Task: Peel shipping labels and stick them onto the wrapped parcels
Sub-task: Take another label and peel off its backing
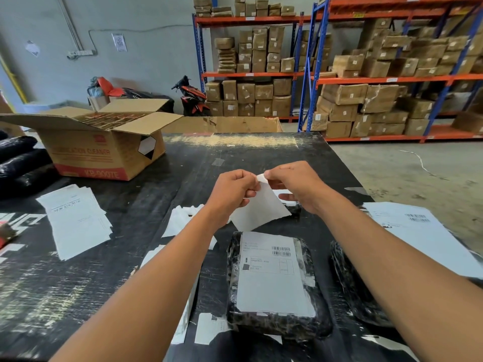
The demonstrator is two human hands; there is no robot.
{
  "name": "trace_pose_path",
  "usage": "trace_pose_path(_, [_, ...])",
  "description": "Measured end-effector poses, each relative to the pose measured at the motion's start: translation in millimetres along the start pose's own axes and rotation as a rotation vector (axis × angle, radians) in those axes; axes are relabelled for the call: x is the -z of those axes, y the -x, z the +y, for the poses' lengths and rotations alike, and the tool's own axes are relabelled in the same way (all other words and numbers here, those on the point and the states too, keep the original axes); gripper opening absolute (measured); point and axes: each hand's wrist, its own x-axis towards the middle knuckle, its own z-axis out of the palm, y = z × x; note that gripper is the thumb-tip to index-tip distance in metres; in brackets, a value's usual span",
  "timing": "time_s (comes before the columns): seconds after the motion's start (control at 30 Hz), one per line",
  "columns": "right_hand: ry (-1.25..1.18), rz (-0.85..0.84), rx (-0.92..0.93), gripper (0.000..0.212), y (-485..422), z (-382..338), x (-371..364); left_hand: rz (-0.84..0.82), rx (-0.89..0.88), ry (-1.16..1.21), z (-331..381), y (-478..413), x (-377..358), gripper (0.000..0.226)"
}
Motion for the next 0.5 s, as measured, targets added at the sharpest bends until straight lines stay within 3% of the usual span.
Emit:
trace_pose_path(0.2, [-0.063,0.039,-0.069,0.013,2,-1,-12,0.120,0.194,0.222,2,-1,-11,0.017])
trace_pose_path(0.5, [-0.149,0.069,-0.160,0.015,3,5,-11,0.251,0.112,0.266,-2,-2,-7,0.016])
